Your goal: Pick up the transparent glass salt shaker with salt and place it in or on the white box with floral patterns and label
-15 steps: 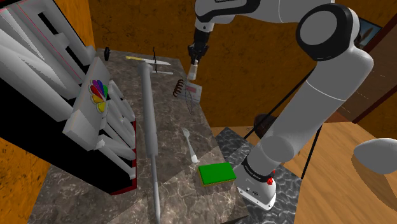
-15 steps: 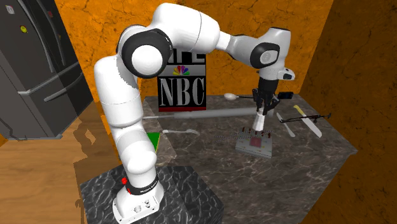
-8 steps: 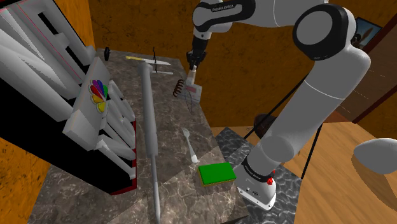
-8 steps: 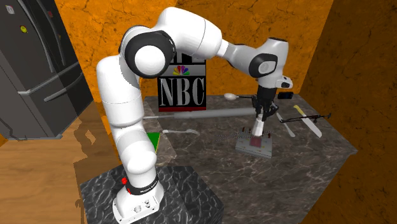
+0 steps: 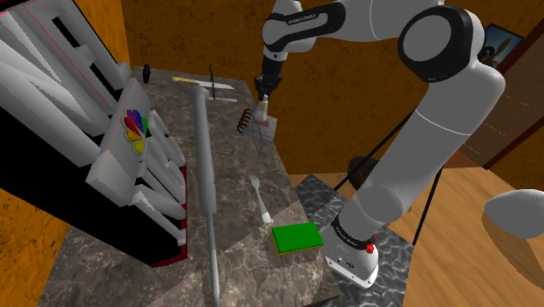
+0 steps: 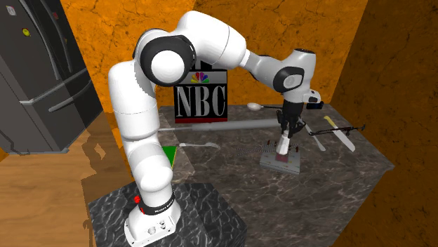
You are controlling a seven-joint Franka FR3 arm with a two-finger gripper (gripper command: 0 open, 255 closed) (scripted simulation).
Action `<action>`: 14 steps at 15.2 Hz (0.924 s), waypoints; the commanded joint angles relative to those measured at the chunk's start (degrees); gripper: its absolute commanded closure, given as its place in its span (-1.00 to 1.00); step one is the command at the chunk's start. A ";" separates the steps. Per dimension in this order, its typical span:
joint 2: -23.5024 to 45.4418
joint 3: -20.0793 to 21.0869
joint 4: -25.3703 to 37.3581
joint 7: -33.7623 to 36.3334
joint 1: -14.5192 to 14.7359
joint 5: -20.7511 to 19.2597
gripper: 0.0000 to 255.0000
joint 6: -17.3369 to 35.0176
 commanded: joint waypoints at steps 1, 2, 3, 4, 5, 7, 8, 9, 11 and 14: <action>0.26 0.04 -0.28 0.05 0.04 0.00 1.00 -0.03; 0.26 0.04 -0.28 0.05 0.04 0.01 1.00 -0.03; 0.26 0.04 -0.28 0.05 0.04 0.00 1.00 -0.03; 0.26 0.04 -0.28 0.05 0.05 0.01 1.00 -0.03; 0.25 0.01 -0.25 -0.01 0.02 0.01 -1.00 -0.07; 0.23 0.05 -0.32 0.09 0.07 0.00 -1.00 -0.03; 0.23 0.06 -0.35 0.09 0.07 -0.01 -1.00 0.00; 0.23 0.06 -0.34 0.09 0.07 -0.01 -1.00 0.00; -0.38 0.06 0.91 0.14 0.09 -0.12 -1.00 -1.86; -1.80 0.13 4.67 0.33 0.20 -0.38 -1.00 -7.02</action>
